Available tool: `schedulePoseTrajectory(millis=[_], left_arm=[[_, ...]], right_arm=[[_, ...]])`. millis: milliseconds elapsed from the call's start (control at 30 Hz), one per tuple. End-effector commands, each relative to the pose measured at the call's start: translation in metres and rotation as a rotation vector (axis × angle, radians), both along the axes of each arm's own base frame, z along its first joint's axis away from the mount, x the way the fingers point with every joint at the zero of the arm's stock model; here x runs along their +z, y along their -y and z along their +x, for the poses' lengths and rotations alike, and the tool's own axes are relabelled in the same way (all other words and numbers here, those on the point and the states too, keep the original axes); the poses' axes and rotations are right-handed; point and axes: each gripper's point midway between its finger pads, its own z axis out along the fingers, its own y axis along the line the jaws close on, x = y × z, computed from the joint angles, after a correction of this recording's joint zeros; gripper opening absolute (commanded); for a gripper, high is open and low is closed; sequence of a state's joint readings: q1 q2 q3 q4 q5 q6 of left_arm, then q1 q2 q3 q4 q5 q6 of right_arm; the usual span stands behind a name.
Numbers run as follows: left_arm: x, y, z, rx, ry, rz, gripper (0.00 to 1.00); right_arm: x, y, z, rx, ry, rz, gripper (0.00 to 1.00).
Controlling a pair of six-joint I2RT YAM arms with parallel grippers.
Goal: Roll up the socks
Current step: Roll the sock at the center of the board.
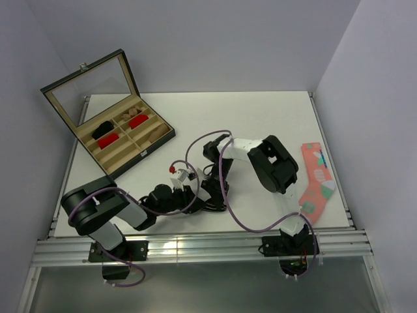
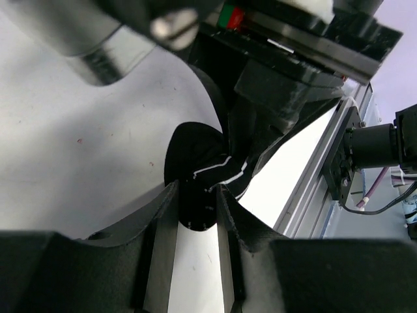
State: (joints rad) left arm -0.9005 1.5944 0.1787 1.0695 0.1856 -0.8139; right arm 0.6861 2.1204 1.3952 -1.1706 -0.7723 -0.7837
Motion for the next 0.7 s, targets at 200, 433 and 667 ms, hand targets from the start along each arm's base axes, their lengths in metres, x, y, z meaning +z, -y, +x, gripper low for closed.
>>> schedulePoseTrajectory(millis=[200, 433, 667], left_arm=[[0.005, 0.019, 0.007, -0.001, -0.02, -0.022, 0.26], [-0.02, 0.022, 0.008, 0.03, -0.154, 0.079, 0.0], [-0.052, 0.011, 0.0, 0.041, -0.277, 0.262, 0.0]], right_arm=[[-0.021, 0.0, 0.022, -0.032, 0.06, -0.057, 0.22], [-0.025, -0.001, 0.034, -0.092, 0.091, -0.075, 0.24], [-0.024, -0.002, 0.052, -0.187, 0.168, -0.073, 0.37]])
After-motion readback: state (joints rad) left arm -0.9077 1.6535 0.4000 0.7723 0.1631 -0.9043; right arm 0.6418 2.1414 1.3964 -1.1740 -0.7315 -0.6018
